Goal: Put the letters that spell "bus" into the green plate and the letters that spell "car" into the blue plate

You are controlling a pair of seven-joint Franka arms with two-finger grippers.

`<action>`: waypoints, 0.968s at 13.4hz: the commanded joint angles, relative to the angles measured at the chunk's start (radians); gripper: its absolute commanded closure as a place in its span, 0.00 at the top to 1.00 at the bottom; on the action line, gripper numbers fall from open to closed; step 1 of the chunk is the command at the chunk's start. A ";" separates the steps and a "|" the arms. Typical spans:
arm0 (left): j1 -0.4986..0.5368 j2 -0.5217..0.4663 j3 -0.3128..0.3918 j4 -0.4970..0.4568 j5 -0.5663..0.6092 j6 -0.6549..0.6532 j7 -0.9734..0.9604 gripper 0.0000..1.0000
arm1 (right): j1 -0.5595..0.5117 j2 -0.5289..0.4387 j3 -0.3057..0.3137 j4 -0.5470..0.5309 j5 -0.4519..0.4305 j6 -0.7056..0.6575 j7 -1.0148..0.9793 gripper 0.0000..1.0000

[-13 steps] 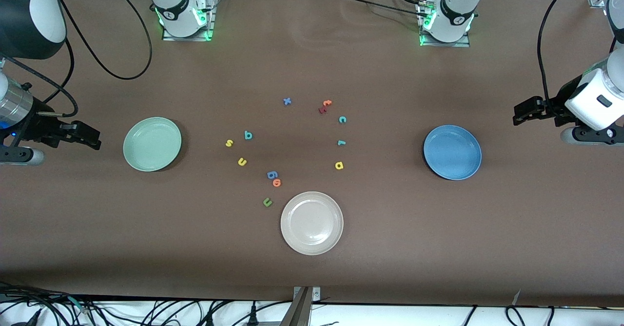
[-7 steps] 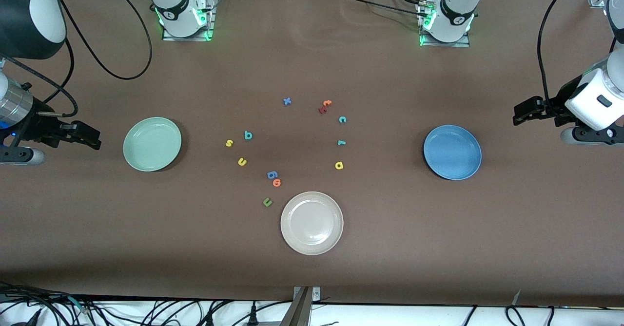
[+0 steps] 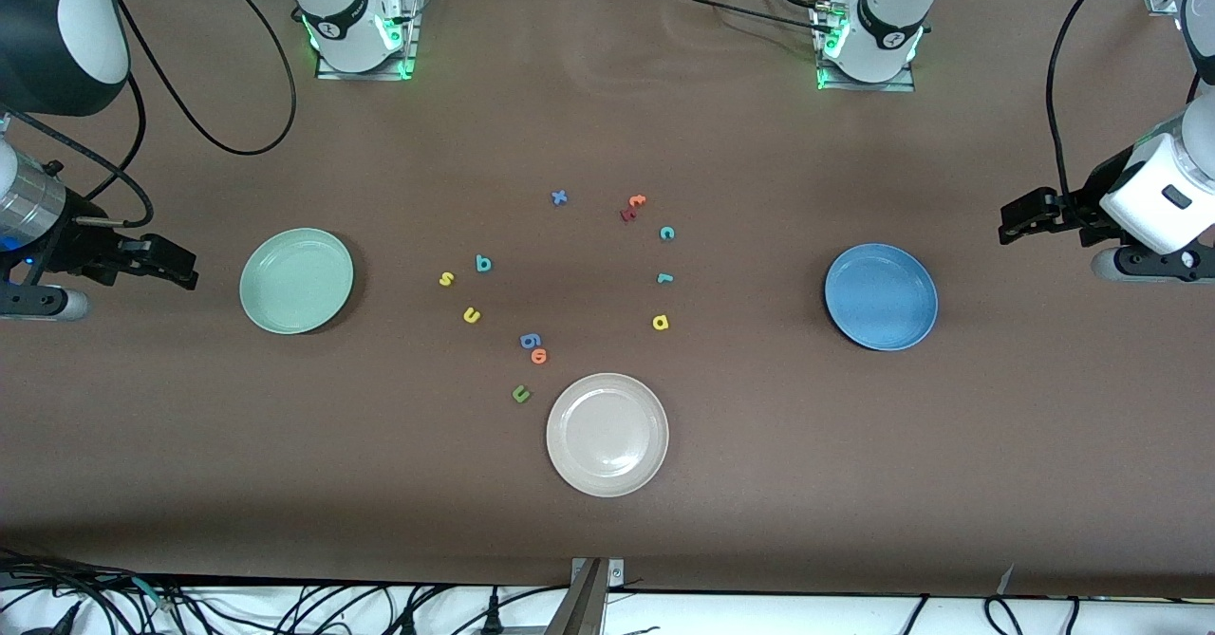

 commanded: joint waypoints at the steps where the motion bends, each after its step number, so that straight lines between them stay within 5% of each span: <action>1: -0.006 0.011 0.002 0.027 0.022 -0.021 0.015 1.00 | -0.003 -0.008 0.003 -0.003 -0.004 -0.010 -0.012 1.00; 13: -0.006 0.011 0.002 0.027 0.022 -0.021 0.015 1.00 | -0.004 -0.009 0.000 -0.004 -0.004 -0.040 -0.012 1.00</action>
